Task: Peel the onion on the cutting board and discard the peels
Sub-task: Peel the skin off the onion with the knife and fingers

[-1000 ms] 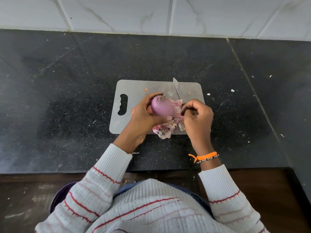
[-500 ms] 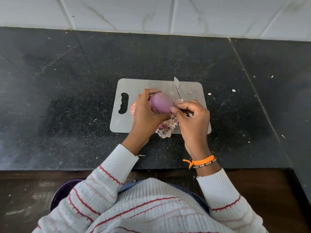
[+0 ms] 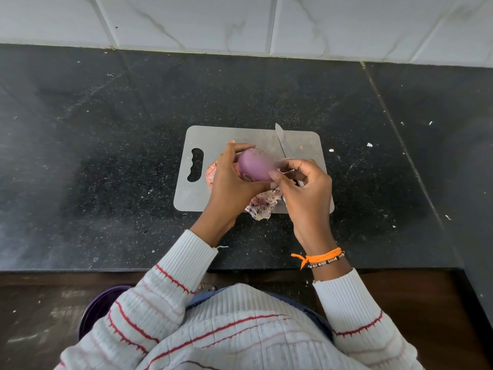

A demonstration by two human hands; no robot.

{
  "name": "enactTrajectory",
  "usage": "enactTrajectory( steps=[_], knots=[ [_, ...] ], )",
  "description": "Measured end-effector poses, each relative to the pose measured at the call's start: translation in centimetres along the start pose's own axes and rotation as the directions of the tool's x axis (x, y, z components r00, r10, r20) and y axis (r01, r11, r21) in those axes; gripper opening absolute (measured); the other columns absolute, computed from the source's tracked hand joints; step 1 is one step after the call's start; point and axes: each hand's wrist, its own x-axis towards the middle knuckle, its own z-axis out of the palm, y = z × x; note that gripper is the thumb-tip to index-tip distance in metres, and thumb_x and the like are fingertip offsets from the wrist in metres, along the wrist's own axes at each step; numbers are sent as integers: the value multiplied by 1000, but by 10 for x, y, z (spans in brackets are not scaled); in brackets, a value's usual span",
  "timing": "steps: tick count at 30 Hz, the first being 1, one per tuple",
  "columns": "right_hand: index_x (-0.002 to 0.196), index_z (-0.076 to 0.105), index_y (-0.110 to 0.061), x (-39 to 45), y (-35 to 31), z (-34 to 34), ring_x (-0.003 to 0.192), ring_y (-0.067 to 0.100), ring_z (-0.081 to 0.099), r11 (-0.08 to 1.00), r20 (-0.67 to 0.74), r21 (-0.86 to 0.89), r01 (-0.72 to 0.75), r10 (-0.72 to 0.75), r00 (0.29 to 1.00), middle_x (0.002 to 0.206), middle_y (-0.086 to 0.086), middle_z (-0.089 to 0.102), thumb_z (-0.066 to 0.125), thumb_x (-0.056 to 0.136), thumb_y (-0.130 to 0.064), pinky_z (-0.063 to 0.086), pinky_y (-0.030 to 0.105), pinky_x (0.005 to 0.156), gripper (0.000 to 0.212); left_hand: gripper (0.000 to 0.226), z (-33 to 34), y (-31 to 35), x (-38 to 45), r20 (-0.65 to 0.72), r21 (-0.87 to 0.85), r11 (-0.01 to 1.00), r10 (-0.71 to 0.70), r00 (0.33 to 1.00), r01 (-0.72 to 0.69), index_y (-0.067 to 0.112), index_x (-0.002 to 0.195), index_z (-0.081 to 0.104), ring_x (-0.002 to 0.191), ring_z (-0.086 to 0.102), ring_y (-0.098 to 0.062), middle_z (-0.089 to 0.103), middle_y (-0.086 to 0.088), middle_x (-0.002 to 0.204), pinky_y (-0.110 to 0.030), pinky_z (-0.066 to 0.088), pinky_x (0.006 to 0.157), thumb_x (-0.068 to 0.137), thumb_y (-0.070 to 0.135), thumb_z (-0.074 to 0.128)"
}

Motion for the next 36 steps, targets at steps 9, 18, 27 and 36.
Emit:
enactTrajectory(
  steps=[9,18,27,36],
  knots=[
    [86,68,-14,3,3,-2,84,20,66,997,73,57,-56,52,996,92,10,67,70,79,-3,55,28,73,13,72,1,2,-1,23,-30,999,-16,1000,17,19,115,50,97,63,-21,57,-4,113,-22,56,71,55,-1,85],
    [92,68,-9,5,3,-5,85,14,68,991,22,94,-92,91,996,92,7,69,70,82,-10,58,36,75,11,72,-1,0,2,27,-106,993,-42,999,45,23,110,49,105,60,-25,56,-1,112,-32,57,80,54,-4,84],
    [83,72,-3,7,1,-2,74,0,63,983,-20,-106,148,-151,988,80,2,64,73,76,-1,46,6,66,7,73,1,-3,3,-2,27,1000,13,1000,-13,26,111,50,101,61,-22,56,-1,112,-31,56,80,52,4,87],
    [78,70,2,11,4,-5,71,-5,61,969,-12,-130,209,-213,977,77,5,62,72,75,3,47,6,64,4,73,2,-6,6,3,46,999,21,1000,-21,25,113,50,102,60,-20,56,-7,117,-31,57,80,53,8,88]
  ],
)
